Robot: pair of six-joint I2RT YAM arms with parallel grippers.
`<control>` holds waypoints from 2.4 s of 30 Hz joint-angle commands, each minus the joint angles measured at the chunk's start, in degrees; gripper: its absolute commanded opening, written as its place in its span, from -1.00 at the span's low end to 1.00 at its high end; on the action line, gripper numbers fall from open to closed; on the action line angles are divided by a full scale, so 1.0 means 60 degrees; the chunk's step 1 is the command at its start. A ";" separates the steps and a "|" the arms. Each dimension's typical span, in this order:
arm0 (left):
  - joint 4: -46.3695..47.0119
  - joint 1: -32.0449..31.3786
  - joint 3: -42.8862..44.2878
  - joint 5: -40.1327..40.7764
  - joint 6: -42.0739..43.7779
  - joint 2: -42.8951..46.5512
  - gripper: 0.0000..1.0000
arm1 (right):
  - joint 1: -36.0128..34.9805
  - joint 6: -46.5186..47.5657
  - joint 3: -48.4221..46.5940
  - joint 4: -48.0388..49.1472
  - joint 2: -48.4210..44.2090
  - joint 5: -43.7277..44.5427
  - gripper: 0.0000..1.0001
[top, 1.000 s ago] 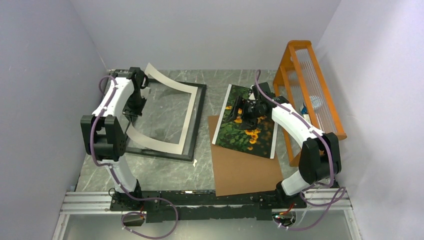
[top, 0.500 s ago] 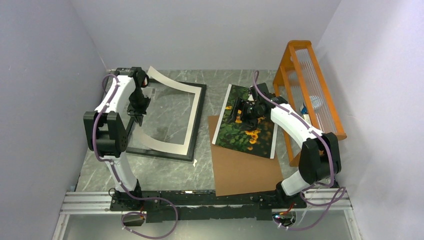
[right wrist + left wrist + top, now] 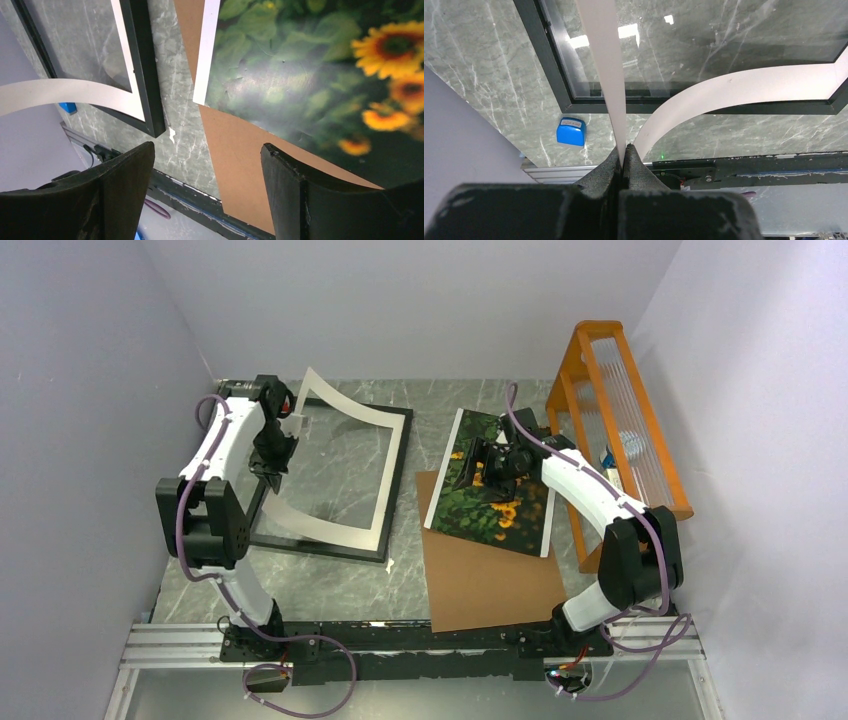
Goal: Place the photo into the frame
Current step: Place the photo frame item in the photo frame.
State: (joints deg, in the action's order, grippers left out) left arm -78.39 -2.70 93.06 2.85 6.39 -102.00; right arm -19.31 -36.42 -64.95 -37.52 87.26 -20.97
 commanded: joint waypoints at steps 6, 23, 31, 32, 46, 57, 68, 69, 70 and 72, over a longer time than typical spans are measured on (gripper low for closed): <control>0.0325 -0.0004 -0.0055 -0.0148 -0.0004 -0.0017 -0.94 | -0.0167 -0.0093 0.0060 0.0129 -0.0345 0.0272 0.62; 0.0171 -0.0019 0.0028 0.0680 -0.0241 0.0150 0.87 | -0.0167 0.0077 0.0014 0.0130 -0.0232 0.0296 0.62; 0.0218 -0.0019 -0.0224 0.1822 -0.0566 0.0253 0.88 | -0.0166 0.0181 0.0064 0.0111 -0.0276 0.0401 0.62; 0.0194 -0.0019 -0.0210 0.1949 -0.0639 0.0237 0.88 | -0.0169 0.0176 0.0059 0.0118 -0.0276 0.0391 0.62; 0.0588 -0.0009 0.0430 0.1375 -0.2870 -0.0447 0.80 | -0.0175 0.0201 0.0077 0.0354 -0.0402 0.0594 0.62; 0.5164 0.0014 0.0677 -0.0912 -0.3969 -0.0242 0.64 | -0.0180 -0.0320 -0.0373 0.0803 0.0156 0.0898 0.56; 0.7871 0.0068 0.2636 -0.1926 -0.5155 -0.2726 0.54 | -0.0183 -0.0692 -0.0245 0.1855 0.0454 0.1351 0.54; 0.8054 0.0069 0.2861 -0.2028 -0.5274 -0.2966 0.52 | -0.0191 -0.0684 -0.0357 0.1831 0.0591 0.1330 0.53; 0.8218 0.0082 0.3067 -0.2116 -0.5391 -0.3219 0.50 | -0.0192 -0.0653 -0.0474 0.1804 0.0735 0.1328 0.53; 0.8202 0.0084 0.3675 -0.2245 -0.5599 -0.3775 0.46 | -0.0194 -0.0521 -0.0705 0.1792 0.1116 0.1287 0.52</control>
State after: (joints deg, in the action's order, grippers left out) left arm -34.33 -2.55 108.79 -7.31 -23.14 -120.20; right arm -20.29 -39.68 -65.52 -28.88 90.56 -13.96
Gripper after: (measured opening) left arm 0.749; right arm 0.765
